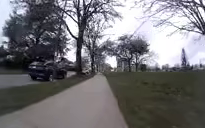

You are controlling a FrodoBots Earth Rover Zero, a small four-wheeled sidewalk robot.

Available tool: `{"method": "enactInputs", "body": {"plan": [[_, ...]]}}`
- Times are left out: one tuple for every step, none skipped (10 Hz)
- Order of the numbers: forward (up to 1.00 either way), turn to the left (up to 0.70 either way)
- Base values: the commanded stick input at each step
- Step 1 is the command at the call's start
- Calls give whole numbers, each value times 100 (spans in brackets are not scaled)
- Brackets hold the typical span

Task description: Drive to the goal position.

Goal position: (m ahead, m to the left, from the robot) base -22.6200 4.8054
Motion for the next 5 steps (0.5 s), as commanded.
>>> {"method": "enactInputs", "body": {"plan": [[0, 0], [0, 0], [0, 0], [0, -7], [0, -39]]}}
